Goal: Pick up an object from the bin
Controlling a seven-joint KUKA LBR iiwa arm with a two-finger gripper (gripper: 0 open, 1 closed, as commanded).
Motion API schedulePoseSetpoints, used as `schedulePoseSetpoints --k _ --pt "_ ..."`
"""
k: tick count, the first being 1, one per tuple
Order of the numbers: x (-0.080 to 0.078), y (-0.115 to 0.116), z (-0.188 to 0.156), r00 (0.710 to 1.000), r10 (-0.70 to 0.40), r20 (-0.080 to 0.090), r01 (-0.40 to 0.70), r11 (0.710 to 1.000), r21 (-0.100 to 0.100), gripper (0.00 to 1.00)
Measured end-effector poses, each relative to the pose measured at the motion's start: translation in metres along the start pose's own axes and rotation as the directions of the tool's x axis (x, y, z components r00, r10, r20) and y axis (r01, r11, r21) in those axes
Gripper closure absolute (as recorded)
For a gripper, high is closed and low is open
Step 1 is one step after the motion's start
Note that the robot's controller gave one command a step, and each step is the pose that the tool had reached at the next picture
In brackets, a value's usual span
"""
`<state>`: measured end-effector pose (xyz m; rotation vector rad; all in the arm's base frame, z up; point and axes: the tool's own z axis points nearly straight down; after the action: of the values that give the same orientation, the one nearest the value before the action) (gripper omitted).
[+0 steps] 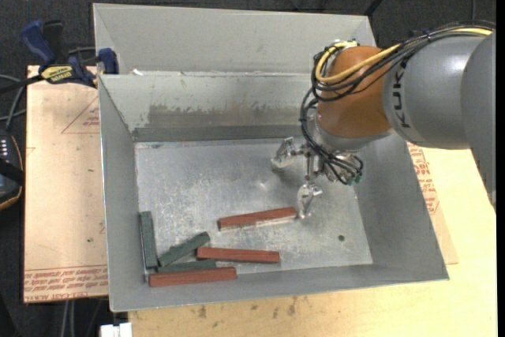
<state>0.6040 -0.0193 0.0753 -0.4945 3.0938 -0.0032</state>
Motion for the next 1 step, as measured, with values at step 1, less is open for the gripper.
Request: schedulePoseSetpoints --k 1 --pt "0.0338 0.0607 -0.0045 0.966 -0.257 0.016 0.257 0.966 0.007 1.0"
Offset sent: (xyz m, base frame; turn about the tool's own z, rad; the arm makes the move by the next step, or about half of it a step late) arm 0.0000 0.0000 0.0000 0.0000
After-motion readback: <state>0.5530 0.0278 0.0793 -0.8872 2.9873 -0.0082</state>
